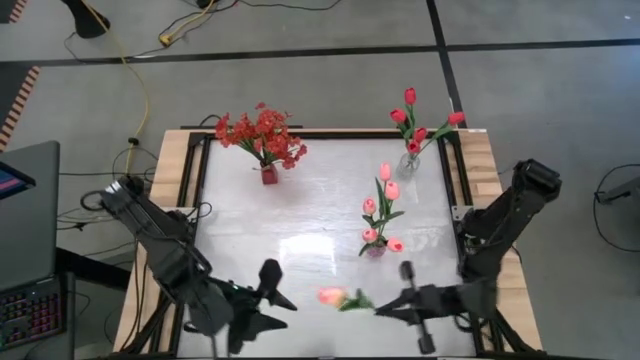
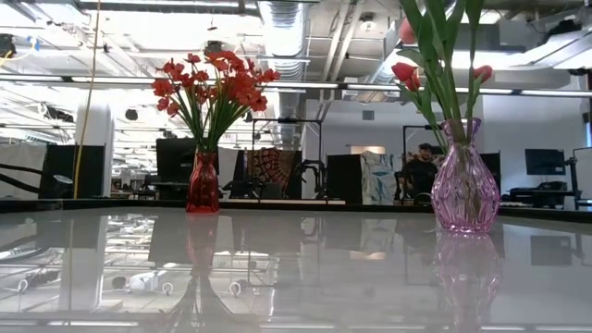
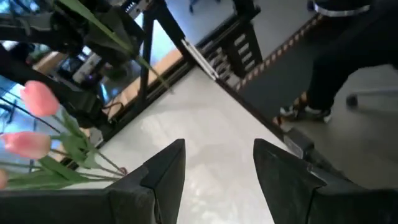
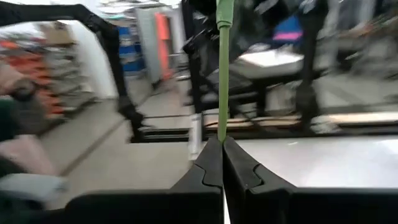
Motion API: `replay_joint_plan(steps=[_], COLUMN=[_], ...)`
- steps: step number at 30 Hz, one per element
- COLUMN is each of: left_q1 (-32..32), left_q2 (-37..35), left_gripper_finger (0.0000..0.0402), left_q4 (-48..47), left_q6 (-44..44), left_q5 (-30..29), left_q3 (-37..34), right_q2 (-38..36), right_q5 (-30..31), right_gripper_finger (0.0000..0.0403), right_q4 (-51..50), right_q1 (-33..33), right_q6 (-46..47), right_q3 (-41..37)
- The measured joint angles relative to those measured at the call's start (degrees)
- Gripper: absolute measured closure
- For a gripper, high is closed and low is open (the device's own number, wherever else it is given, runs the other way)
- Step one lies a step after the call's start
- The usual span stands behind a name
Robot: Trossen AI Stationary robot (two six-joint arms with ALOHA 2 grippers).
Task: Sort flowers into vase by color
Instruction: Put the pink tulip into the purple flower vase
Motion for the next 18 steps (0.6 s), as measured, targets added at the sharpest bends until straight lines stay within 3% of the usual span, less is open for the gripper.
replay_joint_plan(steps=[4,8,11,14,18], left_q1=[0.28,1.4,2.58,3.95,5.63], left_q2=[-9.06,-18.29,-23.31,-25.69,-26.21], left_gripper_finger=[0.0223,0.0223,0.0223,0.0223,0.0223], left_q4=[11.97,32.46,48.76,61.58,68.96], left_q6=[-1.06,-1.63,-3.04,-5.67,-9.07], left_q5=[-0.06,-1.14,-2.84,-2.78,-2.85], left_q3=[-13.12,-30.69,-43.08,-52.27,-58.33], right_q2=[-3.14,-5.44,-6.77,-7.14,-9.01], right_q5=[11.55,20.14,30.7,42.49,43.24], right_gripper_finger=[0.0381,0.0381,0.0381,0.038,0.0381], right_q4=[0.06,1.23,0.63,-3.23,-21.66], right_q1=[5.48,10.07,13.45,16.61,17.14], right_q6=[-8.39,-16.18,-18.18,-16.08,1.21], right_q3=[-0.02,-0.02,-0.02,-0.03,-0.07])
